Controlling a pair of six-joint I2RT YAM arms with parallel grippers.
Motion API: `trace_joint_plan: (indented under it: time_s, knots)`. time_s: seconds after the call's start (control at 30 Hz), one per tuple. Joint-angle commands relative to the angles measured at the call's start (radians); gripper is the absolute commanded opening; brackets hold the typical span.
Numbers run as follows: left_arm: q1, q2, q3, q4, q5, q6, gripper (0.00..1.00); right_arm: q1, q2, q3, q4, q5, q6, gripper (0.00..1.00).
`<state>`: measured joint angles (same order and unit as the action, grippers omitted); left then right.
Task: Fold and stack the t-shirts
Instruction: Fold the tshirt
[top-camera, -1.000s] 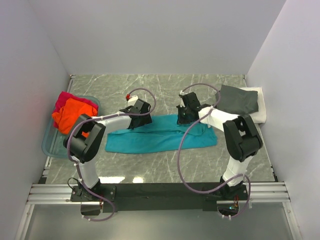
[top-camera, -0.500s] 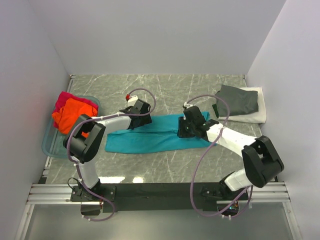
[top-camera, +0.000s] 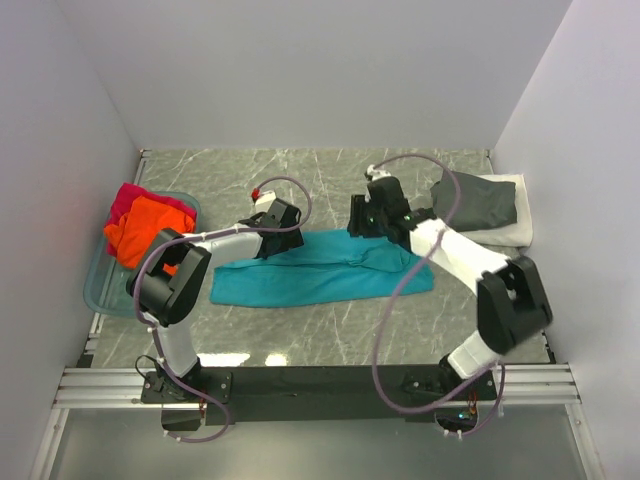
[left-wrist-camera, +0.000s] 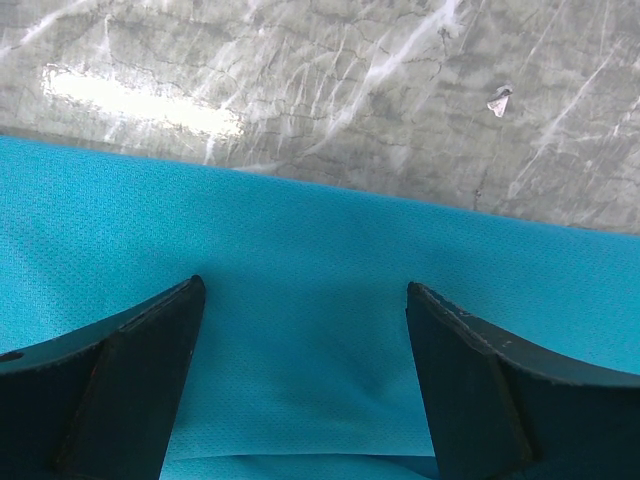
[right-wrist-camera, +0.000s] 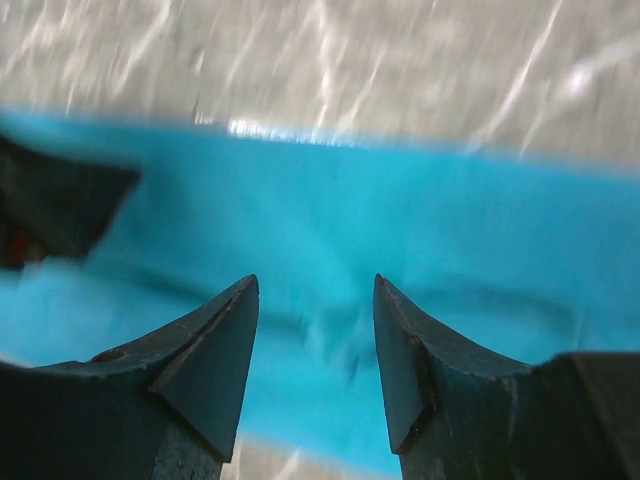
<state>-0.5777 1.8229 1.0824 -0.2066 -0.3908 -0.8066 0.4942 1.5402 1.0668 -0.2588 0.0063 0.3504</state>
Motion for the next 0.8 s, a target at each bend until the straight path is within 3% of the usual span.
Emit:
trace_joint_plan:
  time_s: [0.0,0.13,0.33,0.77]
  knots:
    - [-0.002,-0.013,-0.030,-0.031,-0.022,-0.005,0.88,-0.037,0.142,0.112,0.038,-0.031,-0.070,0.56]
    - [-0.002,-0.027,-0.042,-0.037,-0.033,0.000,0.89,-0.057,0.241,0.151,0.041,-0.060,-0.070,0.56]
    - [-0.002,-0.025,-0.044,-0.033,-0.026,0.007,0.89,-0.059,0.230,0.049,0.050,-0.071,-0.067,0.56]
    - [-0.001,-0.002,-0.018,-0.036,-0.034,0.021,0.90,-0.046,-0.063,-0.241,0.007,-0.060,-0.001,0.54]
